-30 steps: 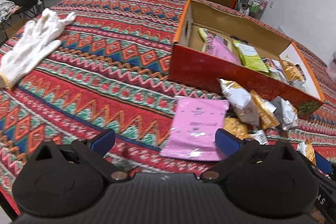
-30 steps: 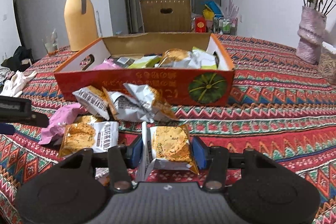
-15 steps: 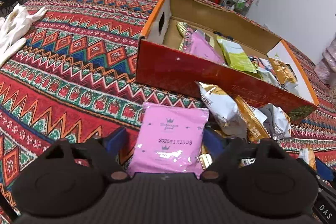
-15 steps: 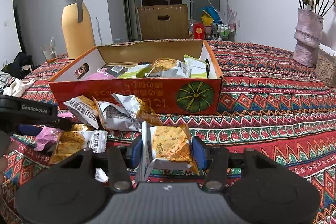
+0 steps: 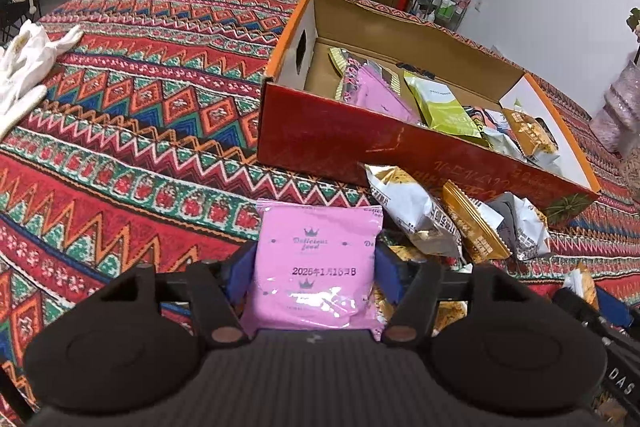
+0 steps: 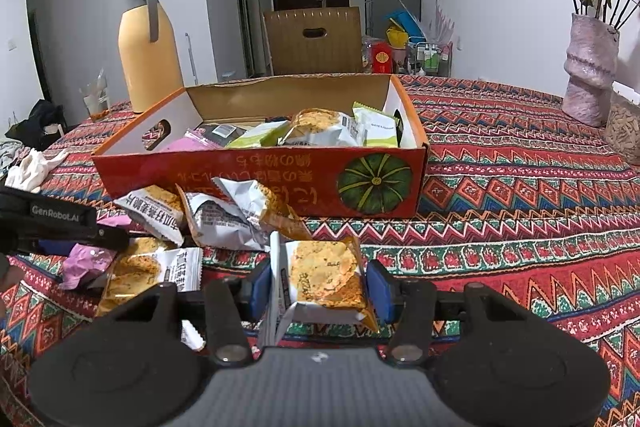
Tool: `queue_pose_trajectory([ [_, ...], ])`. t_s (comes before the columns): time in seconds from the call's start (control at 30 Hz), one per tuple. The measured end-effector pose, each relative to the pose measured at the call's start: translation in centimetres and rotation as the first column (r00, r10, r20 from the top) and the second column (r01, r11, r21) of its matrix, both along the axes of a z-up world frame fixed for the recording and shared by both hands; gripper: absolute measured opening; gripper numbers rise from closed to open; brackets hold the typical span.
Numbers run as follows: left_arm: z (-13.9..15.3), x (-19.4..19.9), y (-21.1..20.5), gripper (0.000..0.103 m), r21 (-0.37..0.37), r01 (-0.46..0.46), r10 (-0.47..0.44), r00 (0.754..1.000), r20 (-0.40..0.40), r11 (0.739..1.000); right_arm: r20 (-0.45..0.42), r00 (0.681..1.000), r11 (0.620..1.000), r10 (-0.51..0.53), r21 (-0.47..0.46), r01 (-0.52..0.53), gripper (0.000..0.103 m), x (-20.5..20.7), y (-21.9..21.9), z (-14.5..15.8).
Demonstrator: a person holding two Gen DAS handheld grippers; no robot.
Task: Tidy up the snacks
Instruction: 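Grasp a white crisp bag with the right gripper while the left grasps a pink packet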
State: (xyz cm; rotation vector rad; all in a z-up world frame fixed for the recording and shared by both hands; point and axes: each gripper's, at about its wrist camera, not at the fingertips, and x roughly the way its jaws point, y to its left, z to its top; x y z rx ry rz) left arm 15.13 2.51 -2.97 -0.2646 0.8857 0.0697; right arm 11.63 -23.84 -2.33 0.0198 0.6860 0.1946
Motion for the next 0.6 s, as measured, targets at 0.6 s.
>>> queue_pose_trajectory([
  [0.6,3.9,-1.0,0.7,0.063,0.022,0.011,-0.012,0.997,0.077,1.000,0.050,0.999,1.000,0.002,0.004,-0.002,0.050,0.6,0.1,2.3],
])
